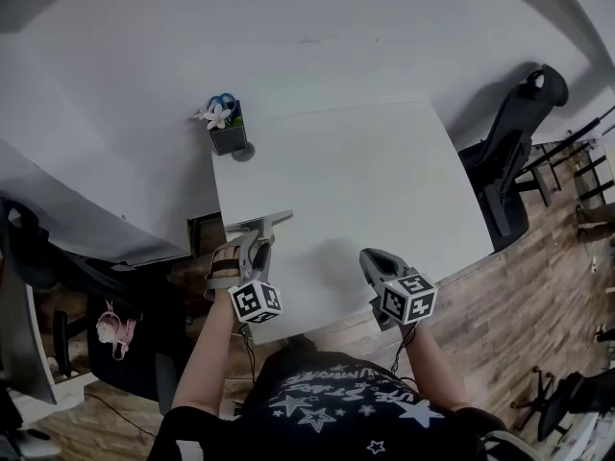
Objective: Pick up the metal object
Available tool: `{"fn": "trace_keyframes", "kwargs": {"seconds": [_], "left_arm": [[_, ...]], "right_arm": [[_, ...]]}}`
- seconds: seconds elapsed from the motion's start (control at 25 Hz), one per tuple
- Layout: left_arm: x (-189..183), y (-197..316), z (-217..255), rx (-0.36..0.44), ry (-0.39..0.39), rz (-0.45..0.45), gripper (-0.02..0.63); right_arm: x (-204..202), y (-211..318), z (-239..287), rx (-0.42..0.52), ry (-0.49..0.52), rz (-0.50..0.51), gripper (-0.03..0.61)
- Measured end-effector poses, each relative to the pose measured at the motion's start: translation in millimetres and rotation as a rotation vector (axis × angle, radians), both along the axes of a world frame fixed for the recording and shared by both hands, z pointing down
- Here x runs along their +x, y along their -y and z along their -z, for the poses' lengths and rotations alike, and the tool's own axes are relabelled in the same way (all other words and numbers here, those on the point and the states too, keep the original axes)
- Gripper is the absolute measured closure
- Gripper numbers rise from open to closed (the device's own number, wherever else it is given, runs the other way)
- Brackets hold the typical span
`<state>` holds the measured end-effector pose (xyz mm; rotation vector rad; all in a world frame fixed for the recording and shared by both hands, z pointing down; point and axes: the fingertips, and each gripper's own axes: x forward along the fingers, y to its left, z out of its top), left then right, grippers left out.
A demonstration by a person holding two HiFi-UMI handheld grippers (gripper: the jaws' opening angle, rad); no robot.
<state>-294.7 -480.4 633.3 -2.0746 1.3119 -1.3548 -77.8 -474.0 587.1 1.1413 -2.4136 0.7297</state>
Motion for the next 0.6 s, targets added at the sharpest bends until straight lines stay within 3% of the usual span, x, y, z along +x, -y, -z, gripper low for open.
{"fn": "trace_keyframes", "kwargs": {"seconds": [0.44, 0.6], "left_arm": [[-3, 9, -12, 0.017, 0.107, 0.011, 0.506], [-4, 11, -11, 0.052, 0.196, -0.017, 0.561]], "right_arm": [[8, -15, -3, -0.003, -0.027, -0.003, 0.528], [16, -19, -5, -0.006, -0.025, -0.018, 0.528]]}}
